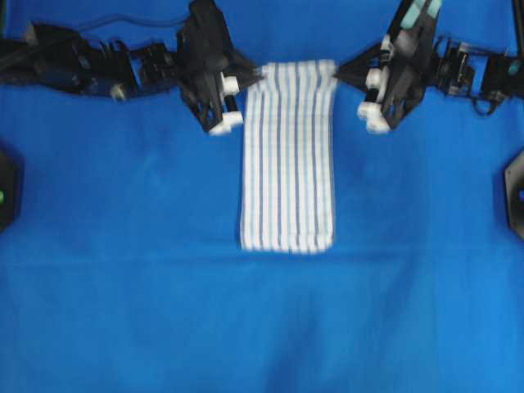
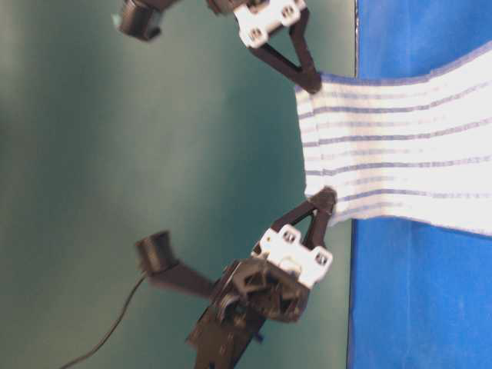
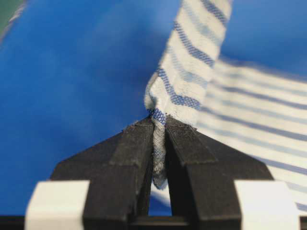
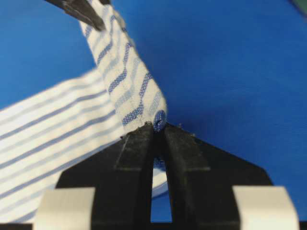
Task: Fold the blue towel.
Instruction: 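Fold the far end of the strip toward the near end with both grippers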
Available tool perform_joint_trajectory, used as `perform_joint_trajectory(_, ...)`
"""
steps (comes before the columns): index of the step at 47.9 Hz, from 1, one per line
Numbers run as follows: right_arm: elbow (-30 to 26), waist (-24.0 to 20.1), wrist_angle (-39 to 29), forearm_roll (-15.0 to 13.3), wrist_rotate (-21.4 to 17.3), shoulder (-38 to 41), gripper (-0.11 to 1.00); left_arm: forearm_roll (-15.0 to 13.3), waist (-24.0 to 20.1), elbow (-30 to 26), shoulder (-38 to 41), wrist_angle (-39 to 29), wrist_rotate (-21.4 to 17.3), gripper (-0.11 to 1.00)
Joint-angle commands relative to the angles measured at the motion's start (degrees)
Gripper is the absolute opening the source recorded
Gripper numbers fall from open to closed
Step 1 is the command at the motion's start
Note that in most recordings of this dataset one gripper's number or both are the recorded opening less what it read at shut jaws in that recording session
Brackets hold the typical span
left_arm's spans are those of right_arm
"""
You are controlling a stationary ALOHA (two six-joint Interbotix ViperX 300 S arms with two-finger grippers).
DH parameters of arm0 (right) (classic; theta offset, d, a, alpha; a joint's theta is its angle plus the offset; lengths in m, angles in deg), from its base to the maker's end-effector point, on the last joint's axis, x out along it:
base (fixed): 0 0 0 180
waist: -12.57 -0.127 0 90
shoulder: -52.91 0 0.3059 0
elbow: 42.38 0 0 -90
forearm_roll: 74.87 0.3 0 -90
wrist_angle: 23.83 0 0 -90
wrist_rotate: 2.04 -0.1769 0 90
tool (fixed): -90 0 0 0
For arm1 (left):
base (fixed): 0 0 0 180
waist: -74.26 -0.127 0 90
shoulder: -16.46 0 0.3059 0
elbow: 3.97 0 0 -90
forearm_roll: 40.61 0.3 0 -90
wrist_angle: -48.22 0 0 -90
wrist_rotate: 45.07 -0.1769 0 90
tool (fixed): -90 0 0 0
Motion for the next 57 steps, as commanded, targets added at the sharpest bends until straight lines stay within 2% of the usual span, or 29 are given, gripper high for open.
perform_joint_trajectory(1,0.70,-2.99,-1.49,0.35,0.09,-2.99,0.08,-0.09,2.29,1.58,-3.08,1.05,0.35,0.04)
perform_joint_trajectory(17,2.20,-15.73,-5.80,2.72,-0.18,-3.52,0.08,-0.09,12.39,4.92,-4.31,2.37,1.41,0.04)
perform_joint_trajectory(30,2.29,-23.38,-6.42,6.15,-0.18,-0.79,0.08,-0.18,18.72,4.75,-2.90,2.29,2.99,0.04)
perform_joint_trajectory(40,2.02,-25.31,-6.24,8.61,-0.18,2.55,0.08,-0.26,21.36,4.66,-1.05,2.37,6.15,0.04)
perform_joint_trajectory(57,1.41,-25.58,-5.98,8.79,-0.18,5.01,0.08,-0.35,21.53,4.48,2.55,4.75,7.21,0.04)
